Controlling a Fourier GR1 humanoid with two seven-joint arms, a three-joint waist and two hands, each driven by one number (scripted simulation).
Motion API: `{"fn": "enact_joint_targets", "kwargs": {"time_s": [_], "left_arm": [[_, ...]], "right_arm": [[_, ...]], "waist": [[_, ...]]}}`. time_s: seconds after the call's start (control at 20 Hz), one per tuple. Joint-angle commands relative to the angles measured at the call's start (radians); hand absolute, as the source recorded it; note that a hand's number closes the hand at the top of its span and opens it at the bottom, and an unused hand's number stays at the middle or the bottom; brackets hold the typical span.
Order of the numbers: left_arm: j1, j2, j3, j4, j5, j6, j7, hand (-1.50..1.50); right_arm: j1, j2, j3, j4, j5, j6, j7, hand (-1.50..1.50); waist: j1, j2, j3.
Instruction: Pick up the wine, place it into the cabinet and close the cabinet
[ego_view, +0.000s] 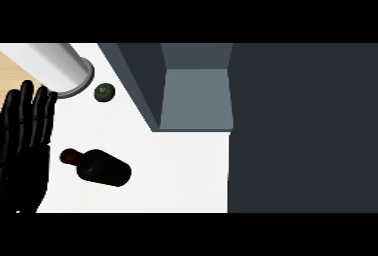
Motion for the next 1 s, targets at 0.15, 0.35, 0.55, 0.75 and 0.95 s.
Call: {"fn": "enact_joint_targets", "kwargs": {"time_s": [0.15,0.35,0.55,0.75,0.95], "left_arm": [[0.077,0.1,-0.052,-0.105,0.182,-0.249,-0.059,-1.5],[0.124,0.054,-0.167,-0.039,0.419,-0.346,0.037,-1.5],[0.294,0.123,-0.162,-0.204,0.552,-0.4,0.106,-1.5],[0.302,0.129,-0.169,-0.36,0.609,-0.323,0.219,-1.5],[0.303,0.141,-0.133,-0.397,0.634,-0.301,0.256,-1.5]], "right_arm": [[0.112,0.014,0.046,-0.085,-0.001,0.026,-0.002,-1.5],[0.137,0.014,0.167,-0.087,-0.102,0.137,0.035,-1.5],[0.199,-0.015,0.145,-0.205,-0.158,0.152,0.111,-1.5],[0.141,-0.03,0.127,-0.311,-0.203,0.123,0.264,-1.5],[0.161,-0.047,0.114,-0.375,-0.246,0.131,0.336,-1.5]], "waist": [[-0.004,0.01,-0.007],[-0.008,0.014,-0.008],[0.007,0.009,-0.007],[0.004,0.013,-0.006],[0.0,0.014,-0.006]]}}
